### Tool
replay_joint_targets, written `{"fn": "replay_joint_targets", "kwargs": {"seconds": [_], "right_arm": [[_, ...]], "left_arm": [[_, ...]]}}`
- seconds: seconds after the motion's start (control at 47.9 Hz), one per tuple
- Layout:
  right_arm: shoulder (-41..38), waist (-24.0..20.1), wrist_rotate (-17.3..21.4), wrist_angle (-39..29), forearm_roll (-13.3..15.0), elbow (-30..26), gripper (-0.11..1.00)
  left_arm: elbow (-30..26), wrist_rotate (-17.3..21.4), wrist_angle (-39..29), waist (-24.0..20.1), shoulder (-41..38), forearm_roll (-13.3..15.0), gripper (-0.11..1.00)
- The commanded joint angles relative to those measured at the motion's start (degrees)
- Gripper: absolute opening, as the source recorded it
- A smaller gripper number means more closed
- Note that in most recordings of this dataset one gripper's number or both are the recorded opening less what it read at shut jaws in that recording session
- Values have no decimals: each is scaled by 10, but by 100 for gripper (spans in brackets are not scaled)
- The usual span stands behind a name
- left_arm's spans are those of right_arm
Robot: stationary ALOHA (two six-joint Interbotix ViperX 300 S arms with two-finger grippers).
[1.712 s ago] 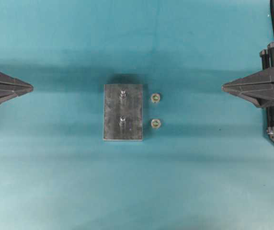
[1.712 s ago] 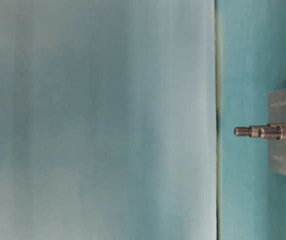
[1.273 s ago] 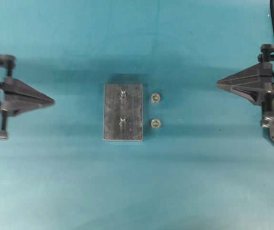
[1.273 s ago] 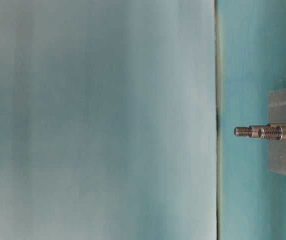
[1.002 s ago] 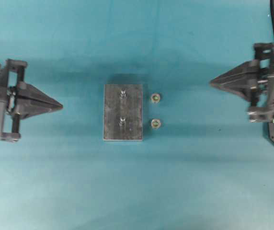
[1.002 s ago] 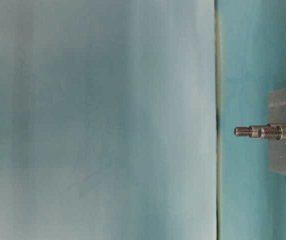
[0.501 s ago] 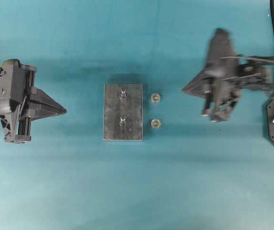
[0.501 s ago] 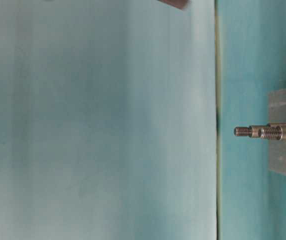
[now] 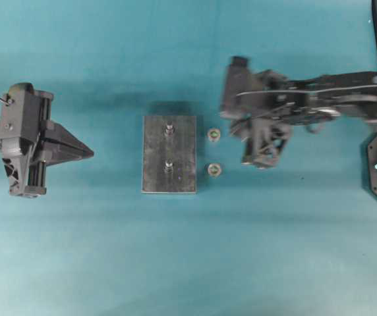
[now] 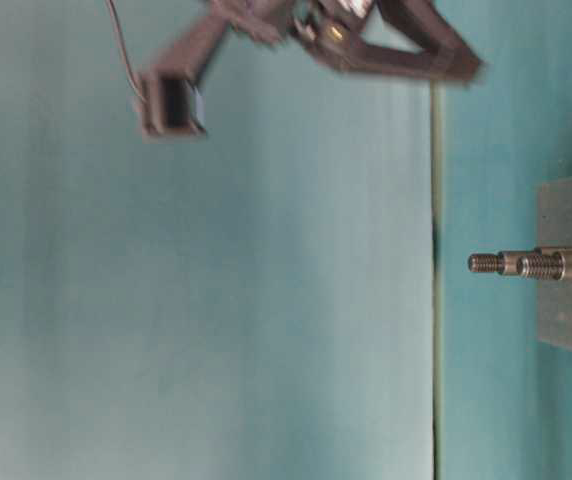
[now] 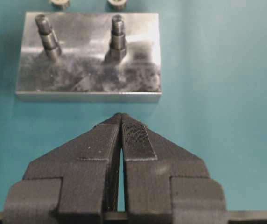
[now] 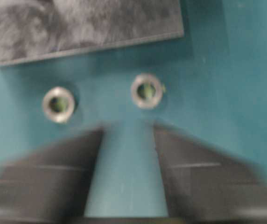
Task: Insert the washer onto the shaft.
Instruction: 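Lower the right gripper and grasp the upper washer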
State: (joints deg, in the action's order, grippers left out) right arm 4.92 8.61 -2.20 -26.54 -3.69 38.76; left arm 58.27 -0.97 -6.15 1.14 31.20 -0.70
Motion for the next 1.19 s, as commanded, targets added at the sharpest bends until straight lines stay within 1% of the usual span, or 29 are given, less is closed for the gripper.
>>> {"fn": "replay_joint_targets", "kwargs": {"seconds": [0.0, 0.063, 0.104, 0.23, 0.397, 0.543, 0.626, 0.981, 1.169], "right_arm": [[-14, -1, -10, -1, 1, -24, 64], [-30, -3, -13, 1, 1, -27, 79], [-40, -2, -13, 1, 2, -30, 81], [-63, -3, -16, 4, 2, -37, 80], [-91, 2, -31, 4, 4, -54, 79], [-105, 7, -36, 1, 30, -65, 79], [-113, 11, -36, -1, 37, -68, 78], [-132, 15, -42, 1, 39, -71, 77], [-143, 15, -42, 4, 40, -72, 74]], "left_arm": [[-14, 1, 3, 0, 1, -1, 0], [-15, 1, 3, 0, 1, -1, 0], [-15, 1, 3, 0, 1, -1, 0], [-15, 1, 3, 0, 1, -1, 0], [-14, 2, 3, 0, 1, -1, 0], [-11, 2, 3, 0, 1, -1, 0], [-11, 2, 3, 0, 0, -2, 0], [-7, 2, 7, 0, -3, -1, 0], [-7, 2, 21, 0, -7, -2, 0]]}}
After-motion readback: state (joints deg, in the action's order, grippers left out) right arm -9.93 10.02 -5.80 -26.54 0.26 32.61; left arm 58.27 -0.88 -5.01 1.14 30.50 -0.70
